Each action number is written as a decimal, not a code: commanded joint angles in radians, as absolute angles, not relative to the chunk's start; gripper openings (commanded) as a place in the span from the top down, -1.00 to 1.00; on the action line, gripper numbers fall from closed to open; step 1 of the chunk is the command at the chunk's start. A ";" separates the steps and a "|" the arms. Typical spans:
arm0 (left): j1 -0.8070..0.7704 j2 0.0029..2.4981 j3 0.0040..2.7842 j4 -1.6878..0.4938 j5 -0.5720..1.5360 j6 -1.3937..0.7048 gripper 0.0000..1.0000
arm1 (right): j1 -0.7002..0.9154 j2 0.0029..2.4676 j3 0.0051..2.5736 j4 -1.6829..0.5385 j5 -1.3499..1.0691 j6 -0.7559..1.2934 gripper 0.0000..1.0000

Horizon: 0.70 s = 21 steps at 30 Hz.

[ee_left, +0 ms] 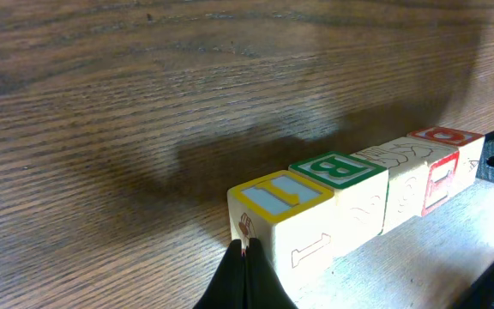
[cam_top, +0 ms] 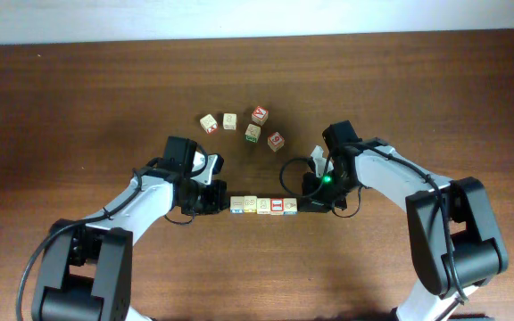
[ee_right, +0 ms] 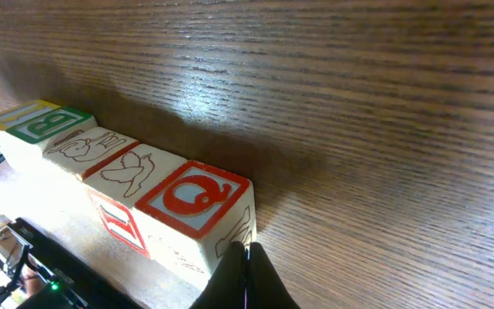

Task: Rotate 5 blocks

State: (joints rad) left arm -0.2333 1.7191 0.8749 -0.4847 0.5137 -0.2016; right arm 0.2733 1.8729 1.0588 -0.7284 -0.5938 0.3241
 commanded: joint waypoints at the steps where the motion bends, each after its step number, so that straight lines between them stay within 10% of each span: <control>1: -0.230 1.729 0.867 -0.482 0.540 -0.184 1.00 | 0.283 1.853 1.053 -0.727 -0.630 0.302 0.92; 21: -0.231 1.729 0.867 -0.479 0.555 -0.184 1.00 | 0.284 1.778 1.055 -0.741 -0.659 0.296 0.92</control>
State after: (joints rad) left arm -0.2279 1.7191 0.8749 -0.4843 0.5125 -0.2016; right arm 0.2729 1.8282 1.0580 -0.7399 -0.6117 0.3065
